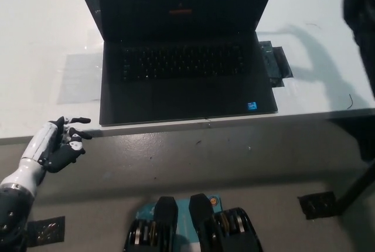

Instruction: The robot uses its right hand to push down on the lid of a laptop kept in the middle of the desk to close it

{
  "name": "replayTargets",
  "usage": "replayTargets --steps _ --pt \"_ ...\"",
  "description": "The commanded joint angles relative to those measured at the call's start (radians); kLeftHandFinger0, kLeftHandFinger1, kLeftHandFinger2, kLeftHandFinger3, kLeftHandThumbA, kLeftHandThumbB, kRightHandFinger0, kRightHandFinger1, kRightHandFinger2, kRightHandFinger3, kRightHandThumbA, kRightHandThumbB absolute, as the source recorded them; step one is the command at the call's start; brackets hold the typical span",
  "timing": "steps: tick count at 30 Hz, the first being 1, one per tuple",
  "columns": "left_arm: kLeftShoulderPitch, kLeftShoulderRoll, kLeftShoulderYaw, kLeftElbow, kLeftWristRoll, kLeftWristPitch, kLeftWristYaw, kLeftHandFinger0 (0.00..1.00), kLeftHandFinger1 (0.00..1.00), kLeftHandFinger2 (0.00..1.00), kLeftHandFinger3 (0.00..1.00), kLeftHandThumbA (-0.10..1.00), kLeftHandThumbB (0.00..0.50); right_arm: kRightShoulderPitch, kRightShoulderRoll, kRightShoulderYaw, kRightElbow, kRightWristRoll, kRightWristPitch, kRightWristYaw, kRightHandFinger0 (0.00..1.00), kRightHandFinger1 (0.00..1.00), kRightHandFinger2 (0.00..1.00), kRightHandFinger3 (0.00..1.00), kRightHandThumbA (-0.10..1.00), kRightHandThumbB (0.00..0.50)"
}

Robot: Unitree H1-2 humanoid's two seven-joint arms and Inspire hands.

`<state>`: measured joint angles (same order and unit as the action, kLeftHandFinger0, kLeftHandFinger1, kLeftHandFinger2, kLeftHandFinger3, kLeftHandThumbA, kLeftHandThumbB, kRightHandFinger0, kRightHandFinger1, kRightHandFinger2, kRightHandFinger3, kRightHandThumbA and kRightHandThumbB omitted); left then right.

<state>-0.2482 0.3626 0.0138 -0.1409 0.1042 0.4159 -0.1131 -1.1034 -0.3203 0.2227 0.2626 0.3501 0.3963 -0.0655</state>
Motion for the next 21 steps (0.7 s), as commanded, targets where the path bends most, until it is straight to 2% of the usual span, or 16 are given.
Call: replayTargets --steps 1,3,4,5,6,8,10,11,12,13,16,17,19,20,21 --pt "-0.033 0.032 0.0 -0.025 0.012 -0.019 -0.019 0.32 0.41 0.56 0.69 0.03 0.004 -0.108 0.023 0.008 0.06 -0.107 -0.132 0.086 0.86 0.77 0.73 0.85 1.0 0.321" --pt "-0.035 0.029 0.001 -0.033 0.003 -0.014 -0.024 0.32 0.4 0.54 0.69 0.0 0.003 -0.132 0.047 0.013 0.11 -0.125 -0.166 0.105 0.84 0.76 0.72 0.83 1.0 0.318" --pt "-0.038 0.03 -0.004 -0.035 0.005 -0.016 -0.026 0.31 0.38 0.52 0.67 -0.03 0.0 -0.149 0.056 0.024 0.169 -0.144 -0.215 0.128 0.82 0.74 0.7 0.81 1.0 0.348" --pt "-0.04 0.03 -0.007 -0.034 0.007 -0.022 -0.028 0.31 0.38 0.52 0.67 -0.04 0.0 -0.155 0.059 0.027 0.192 -0.157 -0.236 0.137 0.81 0.73 0.68 0.8 1.0 0.348" --pt "-0.043 0.029 -0.009 -0.032 0.007 -0.023 -0.029 0.31 0.38 0.52 0.67 -0.04 0.003 -0.169 0.063 0.041 0.222 -0.179 -0.247 0.143 0.81 0.72 0.67 0.79 1.0 0.386" --pt "-0.046 0.029 -0.012 -0.035 0.011 -0.013 -0.028 0.35 0.42 0.56 0.69 -0.05 0.001 -0.188 0.076 0.059 0.275 -0.211 -0.281 0.146 0.84 0.73 0.66 0.77 1.0 0.403" --pt "-0.054 0.031 -0.023 -0.032 0.023 -0.01 -0.03 0.39 0.44 0.59 0.72 -0.06 0.0 -0.197 0.088 0.065 0.32 -0.237 -0.317 0.146 0.88 0.73 0.66 0.76 1.0 0.398" --pt "-0.057 0.029 -0.023 -0.029 0.019 -0.013 -0.032 0.4 0.45 0.6 0.73 -0.07 0.0 -0.198 0.091 0.067 0.329 -0.248 -0.319 0.144 0.93 0.74 0.65 0.76 1.0 0.396" --pt "-0.058 0.03 -0.025 -0.026 0.019 -0.02 -0.033 0.4 0.45 0.59 0.73 -0.08 0.0 -0.199 0.092 0.075 0.356 -0.266 -0.35 0.146 0.93 0.74 0.66 0.77 1.0 0.388" --pt "-0.059 0.03 -0.025 -0.027 0.016 -0.021 -0.037 0.4 0.45 0.59 0.74 -0.08 0.0 -0.201 0.092 0.098 0.393 -0.301 -0.382 0.145 1.0 0.78 0.71 0.79 1.0 0.398" --pt "-0.064 0.033 -0.03 -0.031 0.019 -0.018 -0.041 0.4 0.45 0.59 0.72 -0.07 0.0 -0.194 0.087 0.117 0.449 -0.336 -0.409 0.154 1.0 0.81 0.74 0.82 1.0 0.399" --pt "-0.065 0.034 -0.031 -0.03 0.02 -0.019 -0.041 0.4 0.46 0.59 0.72 -0.05 0.001 -0.194 0.085 0.123 0.465 -0.348 -0.426 0.155 1.0 0.81 0.75 0.82 1.0 0.383" --pt "-0.069 0.038 -0.032 -0.031 0.019 -0.014 -0.044 0.41 0.46 0.59 0.72 -0.03 0.0 -0.196 0.083 0.13 0.5 -0.37 -0.452 0.153 1.0 0.82 0.75 0.82 1.0 0.407" --pt "-0.069 0.039 -0.032 -0.031 0.018 -0.017 -0.045 0.4 0.46 0.59 0.71 -0.03 0.0 -0.193 0.083 0.133 0.511 -0.379 -0.461 0.148 1.0 0.82 0.75 0.82 1.0 0.4" --pt "-0.07 0.04 -0.033 -0.026 0.019 -0.02 -0.045 0.4 0.46 0.58 0.7 -0.02 0.005 -0.194 0.083 0.135 0.54 -0.387 -0.476 0.147 1.0 0.82 0.74 0.81 1.0 0.426"
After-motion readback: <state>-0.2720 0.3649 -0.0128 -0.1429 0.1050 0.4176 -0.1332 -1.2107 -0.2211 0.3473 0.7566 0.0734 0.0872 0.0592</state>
